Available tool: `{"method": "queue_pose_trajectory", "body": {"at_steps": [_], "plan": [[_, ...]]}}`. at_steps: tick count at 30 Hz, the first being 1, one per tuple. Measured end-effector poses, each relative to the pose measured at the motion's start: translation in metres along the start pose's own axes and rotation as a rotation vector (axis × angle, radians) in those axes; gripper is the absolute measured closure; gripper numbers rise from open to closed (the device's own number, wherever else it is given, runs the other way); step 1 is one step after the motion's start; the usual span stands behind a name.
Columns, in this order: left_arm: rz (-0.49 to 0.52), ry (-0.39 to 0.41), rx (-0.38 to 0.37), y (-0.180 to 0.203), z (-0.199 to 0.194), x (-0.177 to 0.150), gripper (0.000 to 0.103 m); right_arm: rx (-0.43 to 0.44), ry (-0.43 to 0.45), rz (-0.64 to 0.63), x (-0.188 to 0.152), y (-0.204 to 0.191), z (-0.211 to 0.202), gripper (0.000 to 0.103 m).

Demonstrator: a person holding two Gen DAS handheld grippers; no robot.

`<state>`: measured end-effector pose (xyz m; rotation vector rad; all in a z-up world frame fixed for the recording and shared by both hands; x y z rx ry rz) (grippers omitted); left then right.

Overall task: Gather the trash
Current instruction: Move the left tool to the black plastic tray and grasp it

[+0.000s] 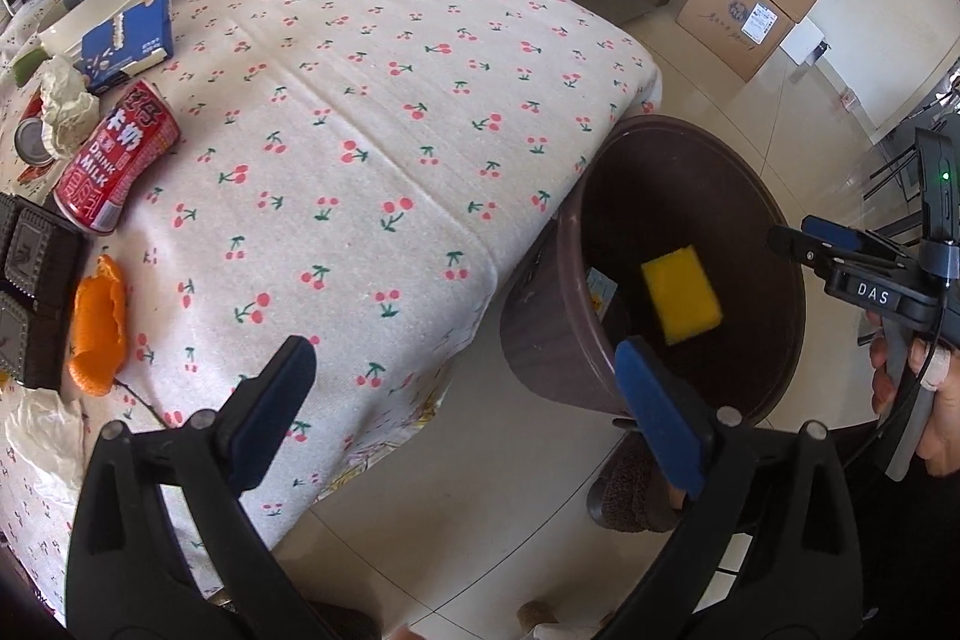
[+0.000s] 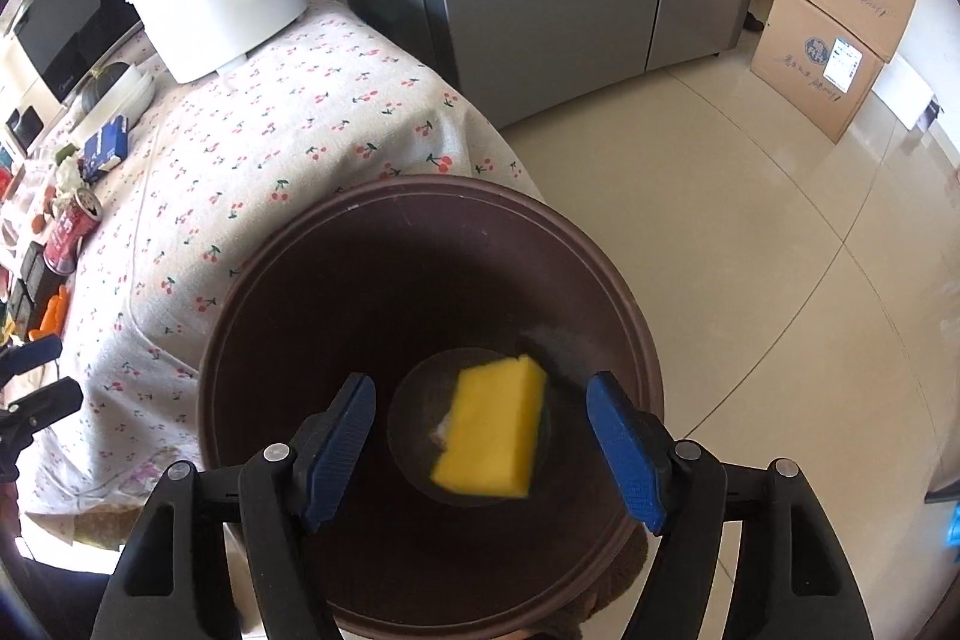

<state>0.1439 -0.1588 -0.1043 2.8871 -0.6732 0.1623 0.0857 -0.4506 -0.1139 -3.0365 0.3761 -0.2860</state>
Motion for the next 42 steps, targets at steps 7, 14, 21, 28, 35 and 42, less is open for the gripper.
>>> {"method": "queue_pose_trajectory", "body": {"at_steps": [7,14,21,28,35,42], "plan": [[-0.065,0.028,0.036,-0.039,-0.018,-0.018,0.003,0.007,0.003,-0.061,0.011,-0.039,-0.003,0.024],[-0.166,0.061,0.082,-0.099,-0.038,-0.043,0.003,0.011,0.006,-0.147,0.022,-0.091,-0.005,0.02],[-0.314,0.086,0.105,-0.166,-0.055,-0.069,0.003,0.032,0.002,-0.22,0.03,-0.144,-0.006,0.019],[-0.434,0.125,0.135,-0.223,-0.071,-0.078,0.003,0.059,-0.012,-0.283,0.039,-0.193,-0.006,0.018],[-0.477,0.161,0.14,-0.265,-0.07,-0.058,0.013,0.072,-0.008,-0.325,0.061,-0.235,-0.01,0.018],[-0.454,0.101,0.129,-0.285,-0.043,-0.033,0.027,0.109,-0.013,-0.348,0.077,-0.27,-0.01,0.018]]}}
Point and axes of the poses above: each gripper's, at about its wrist camera, not at the fingertips, and z roughly the way its jaws point, y to its right, x to its top, the point moved 3 cm from there along z, roughly the way its jaws point, and after that the axes turned 15 degrees about -y, right-handed, at the moved point
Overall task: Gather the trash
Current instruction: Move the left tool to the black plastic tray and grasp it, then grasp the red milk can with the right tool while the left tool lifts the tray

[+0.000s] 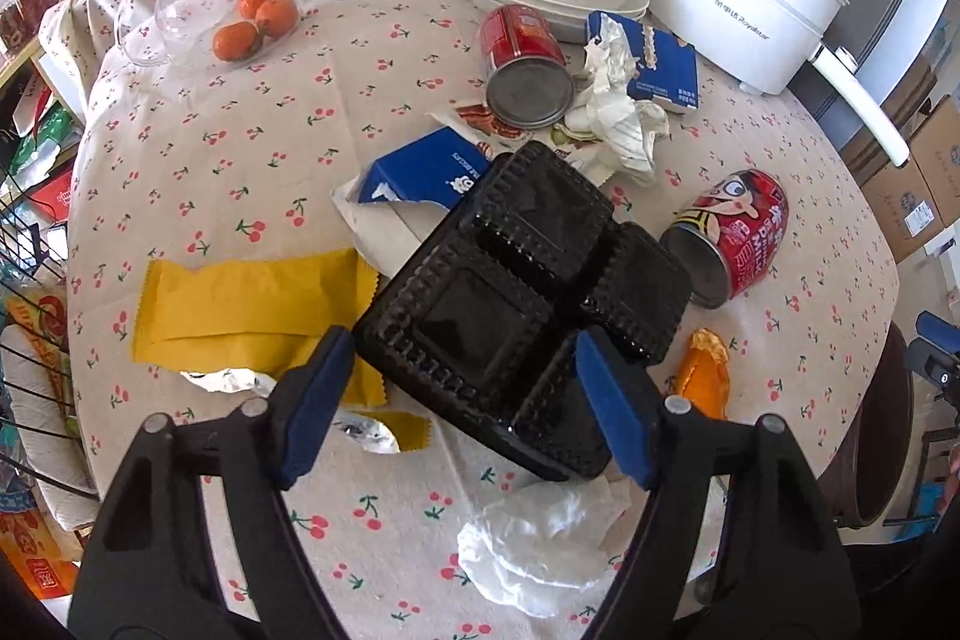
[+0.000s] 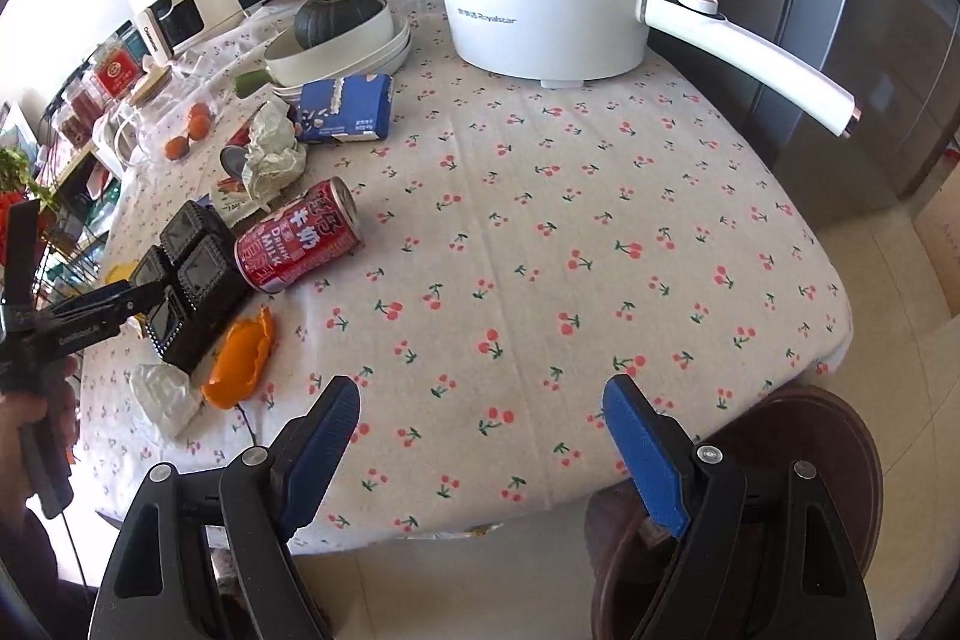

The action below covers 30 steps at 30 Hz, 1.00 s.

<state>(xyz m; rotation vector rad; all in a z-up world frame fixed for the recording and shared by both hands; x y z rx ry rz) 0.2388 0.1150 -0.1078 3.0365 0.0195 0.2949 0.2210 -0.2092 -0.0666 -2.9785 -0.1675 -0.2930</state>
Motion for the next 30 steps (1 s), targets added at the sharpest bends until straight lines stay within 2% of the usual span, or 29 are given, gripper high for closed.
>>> {"method": "queue_pose_trajectory", "body": {"at_steps": [2,5,10,14,16,18,20,21,23,24,25,30], "plan": [[-0.02,0.0,-0.049,-0.005,0.002,0.006,0.027,0.009,-0.002,-0.002,0.006,-0.006,0.002,0.018],[-0.008,0.0,-0.078,-0.005,0.002,0.01,0.037,0.02,-0.003,-0.003,0.014,-0.013,0.005,0.018],[-0.025,-0.011,-0.123,-0.008,0.006,0.013,0.038,0.041,-0.005,0.009,0.027,-0.025,0.012,0.018],[-0.02,0.001,-0.145,-0.008,0.0,0.011,0.051,0.046,-0.001,-0.001,0.036,-0.039,0.018,0.018],[-0.028,0.013,-0.144,-0.009,-0.006,0.009,0.072,0.038,0.006,-0.024,0.042,-0.048,0.021,0.015],[-0.031,0.016,-0.146,-0.011,-0.009,0.006,0.077,0.042,0.017,-0.044,0.048,-0.056,0.025,0.011],[-0.034,0.017,-0.156,-0.013,-0.009,0.005,0.077,0.056,0.01,-0.046,0.053,-0.062,0.031,0.003],[-0.032,0.024,-0.155,-0.014,-0.01,0.005,0.077,0.062,0.006,-0.047,0.056,-0.064,0.034,0.002],[-0.028,0.024,-0.166,-0.015,-0.01,0.007,0.059,0.064,-0.004,-0.047,0.06,-0.068,0.039,0.002],[-0.036,0.027,-0.173,-0.015,-0.01,0.007,0.039,0.066,-0.006,-0.049,0.062,-0.07,0.042,0.002],[-0.04,0.043,-0.175,-0.015,-0.011,0.009,0.03,0.067,-0.009,-0.052,0.063,-0.072,0.044,0.002],[-0.021,0.041,-0.169,-0.005,-0.007,0.02,0.03,0.059,-0.014,-0.071,0.073,-0.083,0.057,0.002]]}}
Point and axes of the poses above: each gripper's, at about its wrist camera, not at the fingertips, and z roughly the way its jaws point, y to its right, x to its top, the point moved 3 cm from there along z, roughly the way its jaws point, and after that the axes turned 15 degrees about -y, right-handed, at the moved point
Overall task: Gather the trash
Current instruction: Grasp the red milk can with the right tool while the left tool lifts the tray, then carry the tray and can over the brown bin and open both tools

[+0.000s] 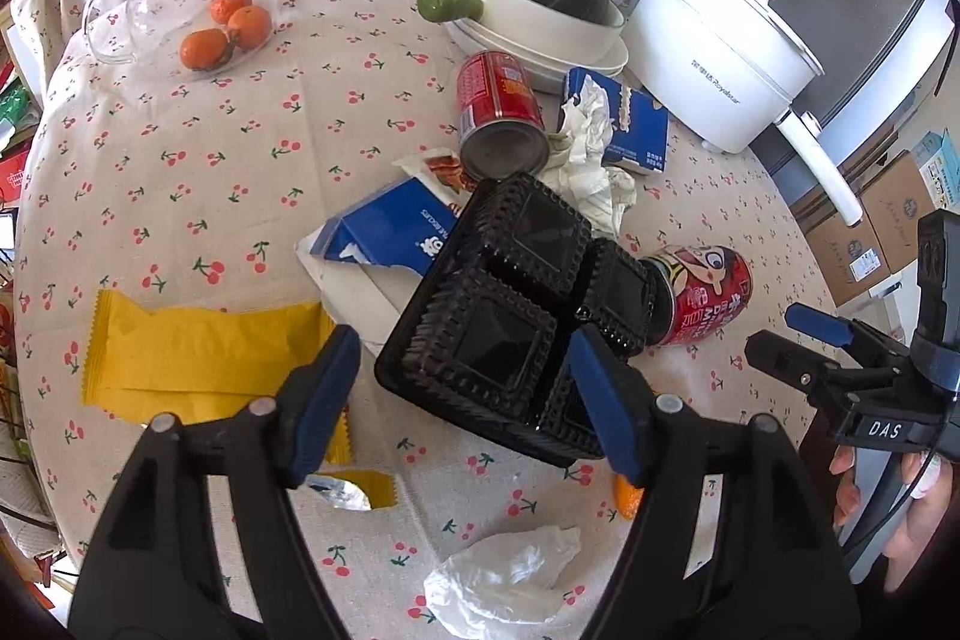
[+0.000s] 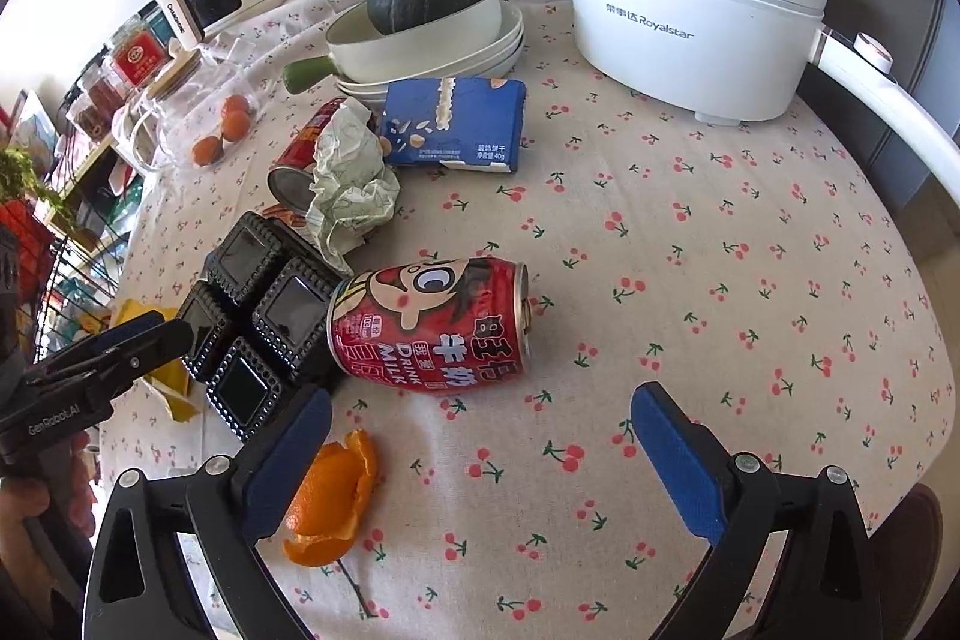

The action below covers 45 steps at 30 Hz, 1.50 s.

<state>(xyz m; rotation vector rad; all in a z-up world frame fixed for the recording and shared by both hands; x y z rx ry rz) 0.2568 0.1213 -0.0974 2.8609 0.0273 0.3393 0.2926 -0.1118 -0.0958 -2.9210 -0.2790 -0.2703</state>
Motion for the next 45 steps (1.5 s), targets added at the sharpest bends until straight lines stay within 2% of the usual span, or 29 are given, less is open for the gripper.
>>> {"method": "queue_pose_trajectory", "body": {"at_steps": [4,8,16,18,28,31,32,33,37,45], "plan": [[-0.026,-0.018,0.005,0.0,0.007,0.006,0.03,-0.009,0.008,-0.021,0.01,-0.008,0.009,0.002],[-0.036,-0.003,0.003,-0.004,0.002,0.009,0.03,-0.001,0.006,-0.031,0.018,-0.016,0.019,0.002],[-0.037,-0.003,0.04,-0.017,0.0,0.005,0.03,-0.03,-0.013,-0.026,0.026,-0.018,0.037,0.003],[-0.017,-0.012,0.044,-0.014,0.003,0.003,0.03,-0.017,-0.014,-0.018,0.027,-0.012,0.035,0.013],[0.049,-0.028,0.07,0.019,0.022,0.016,0.03,-0.01,-0.012,0.018,0.011,0.017,0.013,0.013],[0.055,-0.057,0.078,0.023,0.03,0.018,0.03,-0.011,0.001,0.014,0.006,0.024,0.002,0.013],[0.049,-0.059,0.073,0.023,0.03,0.018,0.031,-0.012,0.006,0.011,0.004,0.027,-0.002,0.013],[0.045,-0.065,0.067,0.022,0.03,0.018,0.039,-0.011,0.01,0.011,0.003,0.03,-0.007,0.013],[0.025,-0.06,0.031,0.018,0.026,0.016,0.049,-0.011,0.024,0.022,-0.004,0.045,-0.019,0.013],[0.0,-0.013,0.014,0.019,0.007,0.009,0.053,-0.005,0.06,0.034,-0.019,0.063,-0.047,0.013]]}}
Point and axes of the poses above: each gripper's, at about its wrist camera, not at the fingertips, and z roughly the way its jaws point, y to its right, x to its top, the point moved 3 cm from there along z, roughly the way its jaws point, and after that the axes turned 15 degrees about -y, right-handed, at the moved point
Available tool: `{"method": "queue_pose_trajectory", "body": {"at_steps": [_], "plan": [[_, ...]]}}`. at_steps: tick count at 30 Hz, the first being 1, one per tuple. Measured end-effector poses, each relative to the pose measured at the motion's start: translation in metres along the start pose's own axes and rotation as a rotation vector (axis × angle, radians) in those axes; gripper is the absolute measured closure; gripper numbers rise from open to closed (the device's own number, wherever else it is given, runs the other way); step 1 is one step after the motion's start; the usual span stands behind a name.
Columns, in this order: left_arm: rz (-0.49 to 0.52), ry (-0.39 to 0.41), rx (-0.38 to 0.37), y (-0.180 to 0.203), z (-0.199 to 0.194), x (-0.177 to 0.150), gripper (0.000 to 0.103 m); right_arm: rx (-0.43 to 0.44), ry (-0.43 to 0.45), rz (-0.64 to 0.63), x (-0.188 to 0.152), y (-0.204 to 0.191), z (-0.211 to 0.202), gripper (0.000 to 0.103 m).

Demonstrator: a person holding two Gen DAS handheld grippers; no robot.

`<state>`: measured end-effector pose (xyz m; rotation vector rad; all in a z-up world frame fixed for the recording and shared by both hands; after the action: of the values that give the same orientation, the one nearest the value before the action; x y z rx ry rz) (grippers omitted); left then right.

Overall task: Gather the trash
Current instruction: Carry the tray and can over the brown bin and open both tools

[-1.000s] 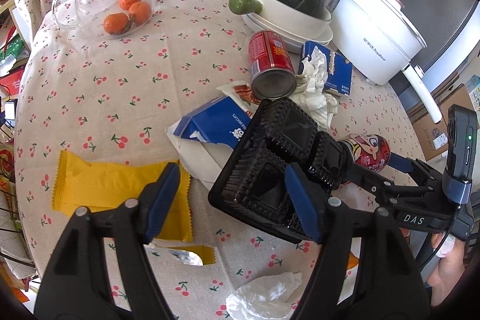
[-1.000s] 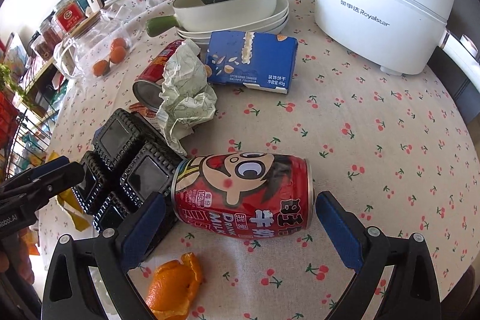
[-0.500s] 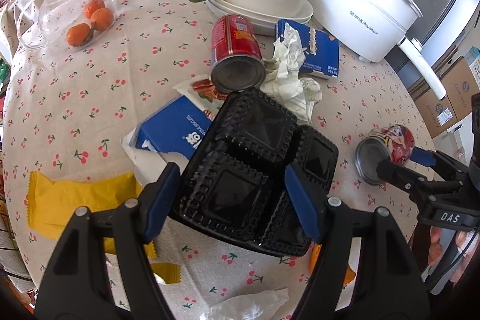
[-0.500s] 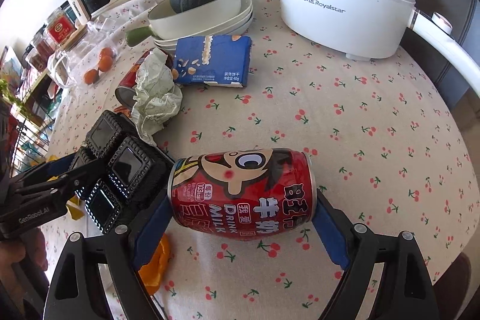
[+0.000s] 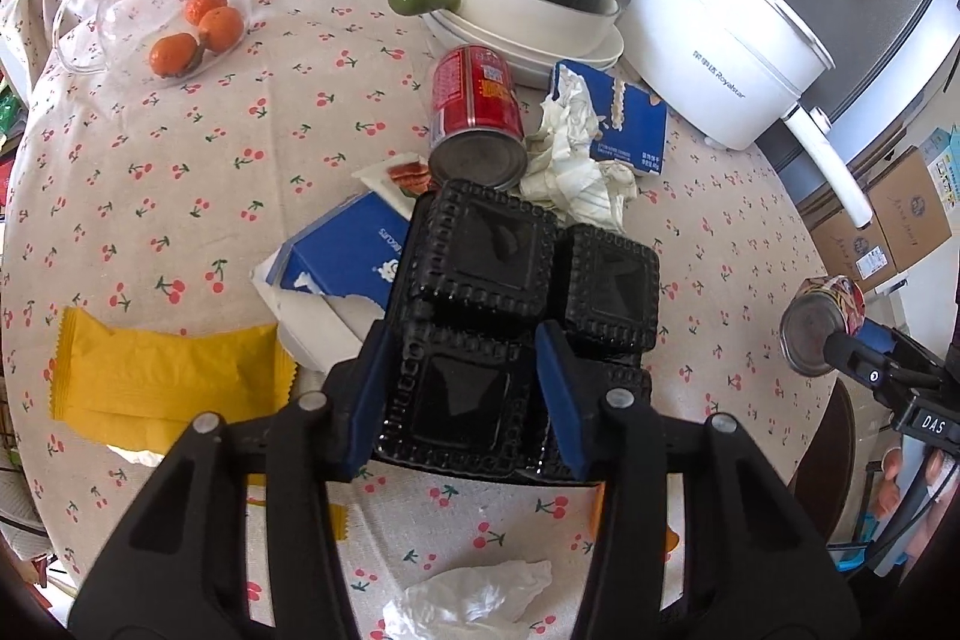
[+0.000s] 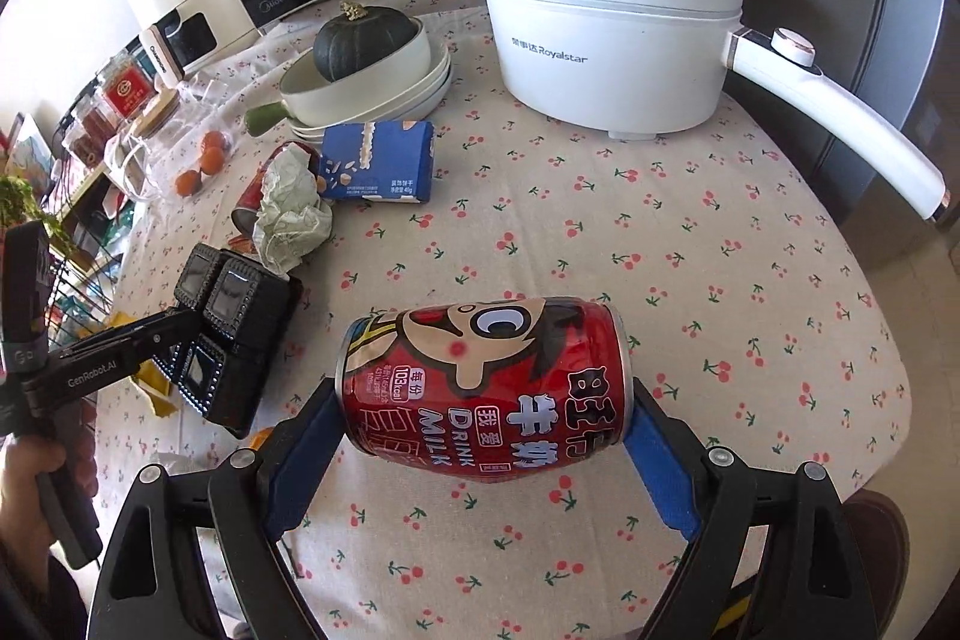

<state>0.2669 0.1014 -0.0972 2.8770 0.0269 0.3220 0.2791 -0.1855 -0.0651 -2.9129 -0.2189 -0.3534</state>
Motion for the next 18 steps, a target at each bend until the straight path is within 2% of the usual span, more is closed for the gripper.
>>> {"method": "queue_pose_trajectory", "body": {"at_steps": [9,18], "plan": [[0.038,0.053,-0.023,0.024,-0.026,-0.012,0.053,-0.013,0.062,0.008,-0.03,0.025,-0.042,0.013],[0.14,0.069,-0.064,0.084,-0.035,-0.034,0.053,-0.054,0.062,0.077,-0.077,0.077,-0.062,0.013]]}}
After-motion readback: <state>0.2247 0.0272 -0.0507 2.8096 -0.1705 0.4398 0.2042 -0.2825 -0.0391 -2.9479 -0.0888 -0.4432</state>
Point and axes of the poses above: each gripper's, at about its wrist camera, not at the fingertips, and z roughly the way its jaws point, y to its right, x to its top, the point moved 3 cm from there along z, roughly the way its jaws point, and after that the axes turned 15 degrees about -y, right-handed, at the moved point
